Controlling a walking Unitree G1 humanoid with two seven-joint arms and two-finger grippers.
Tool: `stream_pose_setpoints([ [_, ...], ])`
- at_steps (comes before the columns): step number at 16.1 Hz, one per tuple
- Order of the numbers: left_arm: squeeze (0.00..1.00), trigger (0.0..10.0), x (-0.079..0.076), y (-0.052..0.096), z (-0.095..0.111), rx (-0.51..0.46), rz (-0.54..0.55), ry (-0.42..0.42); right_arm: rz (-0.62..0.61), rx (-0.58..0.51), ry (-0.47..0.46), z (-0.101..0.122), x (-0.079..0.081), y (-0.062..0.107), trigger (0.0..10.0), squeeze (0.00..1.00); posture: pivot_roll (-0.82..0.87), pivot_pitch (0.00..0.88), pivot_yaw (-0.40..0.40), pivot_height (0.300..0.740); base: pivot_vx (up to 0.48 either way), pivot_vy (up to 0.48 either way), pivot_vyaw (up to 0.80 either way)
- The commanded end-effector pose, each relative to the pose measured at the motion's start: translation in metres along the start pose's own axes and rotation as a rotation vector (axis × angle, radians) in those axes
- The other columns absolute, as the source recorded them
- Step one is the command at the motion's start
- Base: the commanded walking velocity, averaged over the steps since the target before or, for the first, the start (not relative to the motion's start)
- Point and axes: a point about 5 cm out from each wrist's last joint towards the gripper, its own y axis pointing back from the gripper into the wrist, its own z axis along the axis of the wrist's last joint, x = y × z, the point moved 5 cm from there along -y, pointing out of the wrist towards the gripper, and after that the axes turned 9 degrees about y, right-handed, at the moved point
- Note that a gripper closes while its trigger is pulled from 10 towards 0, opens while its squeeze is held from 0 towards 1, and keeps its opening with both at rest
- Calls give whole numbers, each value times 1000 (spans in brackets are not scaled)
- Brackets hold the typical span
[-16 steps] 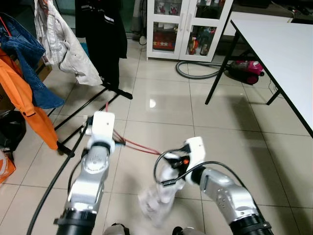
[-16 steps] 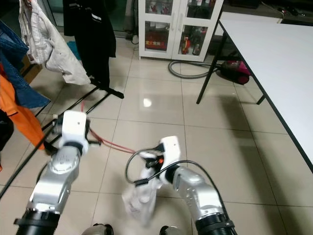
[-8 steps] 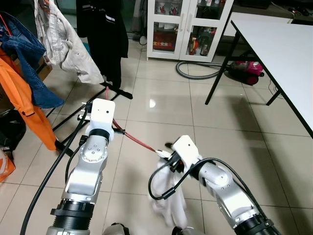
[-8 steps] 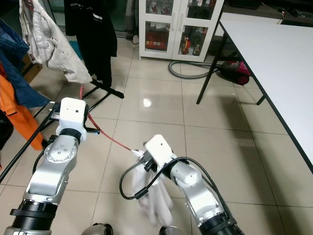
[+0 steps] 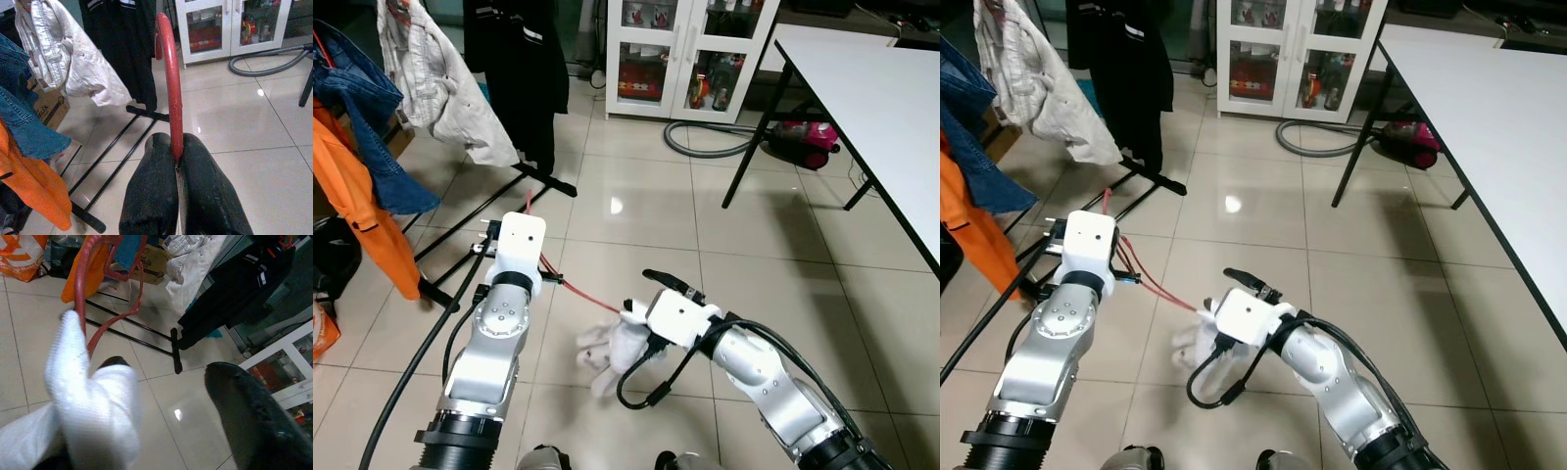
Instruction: Hang hanger
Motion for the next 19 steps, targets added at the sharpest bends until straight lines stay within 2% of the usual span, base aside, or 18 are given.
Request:
stream_pose_setpoints([
  [1, 0, 10000, -8, 3, -10, 35, -39, -17, -41, -15, -6, 0, -4, 3, 10000, 1000, -6, 123, -37, 740, 0, 0, 0],
  [5, 0, 10000, -7, 3, -13, 45, -36, -29, -61, -4, -72, -5, -3, 4, 10000, 1000, -4, 116, -33, 740, 0, 0, 0],
  [6, 0, 10000, -6, 3, -17, 58, -36, -39, -28, 28, -323, -12, 4, 3, 10000, 1000, -2, 109, -31, 740, 0, 0, 0],
  [8, 0, 10000, -4, 3, -19, 66, -36, -46, 97, 38, -544, -12, 22, 8, 10000, 1000, 0, 103, -31, 740, 0, 0, 0],
  [9, 0, 10000, -4, 3, -19, 66, -37, -47, 131, 21, -646, -8, 24, 11, 10000, 1000, 2, 102, -31, 740, 0, 0, 0],
  [10, 0, 10000, -4, 3, -19, 66, -37, -48, 140, 11, -690, -6, 24, 12, 10000, 1000, 2, 101, -32, 740, 0, 0, 0],
  [11, 0, 10000, -3, 3, -20, 67, -36, -48, 188, -13, -790, 1, 25, 15, 10000, 1000, 1, 98, -31, 740, 0, 0, 0],
  [12, 0, 10000, -3, 3, -20, 68, -37, -49, 222, -29, -844, 6, 26, 17, 10000, 1000, 2, 97, -31, 740, 0, 0, 0],
  [13, 0, 10000, -3, 3, -20, 68, -37, -49, 222, -29, -844, 6, 26, 17, 10000, 1000, 2, 97, -31, 740, 0, 0, 0],
  [14, 0, 10000, -4, 3, -20, 69, -41, -51, 290, -61, -948, 17, 27, 22, 10000, 0, 0, 96, -33, 740, 0, 0, 0],
  [15, 0, 10000, -4, 3, -20, 69, -41, -51, 290, -61, -948, 17, 27, 22, 10000, 0, 0, 96, -33, 740, 0, 0, 0],
  [16, 0, 10000, -4, 3, -21, 71, -42, -54, 321, -84, -1006, 22, 25, 26, 10000, 0, -1, 92, -34, 740, 0, 0, 0],
  [18, 0, 10000, 2, 2, -26, 89, -16, -69, 312, -85, -1053, 19, 17, 30, 10000, 0, -2, 90, -37, 740, 0, 0, 0],
  [19, 0, 10000, 9, 1, -30, 108, 17, -53, 258, -19, -999, 3, 15, 26, 10000, 0, -4, 89, -37, 740, 0, 0, 0],
])
